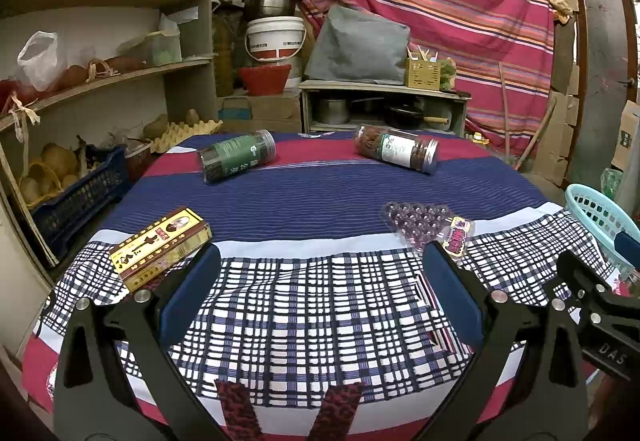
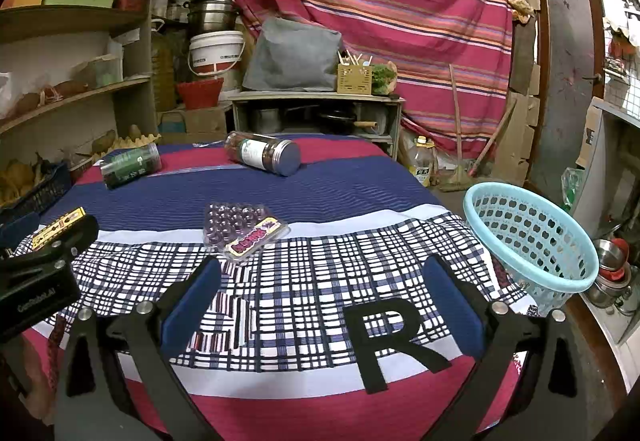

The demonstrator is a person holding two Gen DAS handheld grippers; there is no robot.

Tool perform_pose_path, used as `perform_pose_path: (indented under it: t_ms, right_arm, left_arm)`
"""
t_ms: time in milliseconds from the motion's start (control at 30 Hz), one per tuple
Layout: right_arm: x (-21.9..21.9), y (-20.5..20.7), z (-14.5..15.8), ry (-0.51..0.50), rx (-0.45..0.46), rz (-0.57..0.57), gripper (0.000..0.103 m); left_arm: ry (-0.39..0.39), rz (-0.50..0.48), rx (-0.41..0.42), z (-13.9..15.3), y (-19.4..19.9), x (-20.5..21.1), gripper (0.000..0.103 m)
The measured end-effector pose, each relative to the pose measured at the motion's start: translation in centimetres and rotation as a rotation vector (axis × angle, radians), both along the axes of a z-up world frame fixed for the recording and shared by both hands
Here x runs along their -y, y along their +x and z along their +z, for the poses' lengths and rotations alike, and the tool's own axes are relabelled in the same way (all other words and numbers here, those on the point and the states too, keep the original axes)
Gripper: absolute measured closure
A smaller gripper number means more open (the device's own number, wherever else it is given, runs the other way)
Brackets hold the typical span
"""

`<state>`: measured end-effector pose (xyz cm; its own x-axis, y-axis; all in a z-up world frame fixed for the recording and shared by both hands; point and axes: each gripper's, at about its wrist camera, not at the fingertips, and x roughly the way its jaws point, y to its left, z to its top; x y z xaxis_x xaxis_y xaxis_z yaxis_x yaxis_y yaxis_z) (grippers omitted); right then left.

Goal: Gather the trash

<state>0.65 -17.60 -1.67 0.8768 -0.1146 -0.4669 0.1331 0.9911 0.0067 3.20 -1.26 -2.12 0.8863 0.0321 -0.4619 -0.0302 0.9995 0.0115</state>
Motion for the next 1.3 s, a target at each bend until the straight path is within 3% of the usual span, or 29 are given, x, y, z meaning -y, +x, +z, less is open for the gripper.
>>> perform_pose_path:
  t_ms: [1300]
  right_arm:
    - [-0.31, -0.22, 0.25, -0.016, 0.007, 0.01, 0.005]
  left_arm:
    - [-0.003, 0.012, 0.002, 0.26, -0.11, -0.06, 0.005]
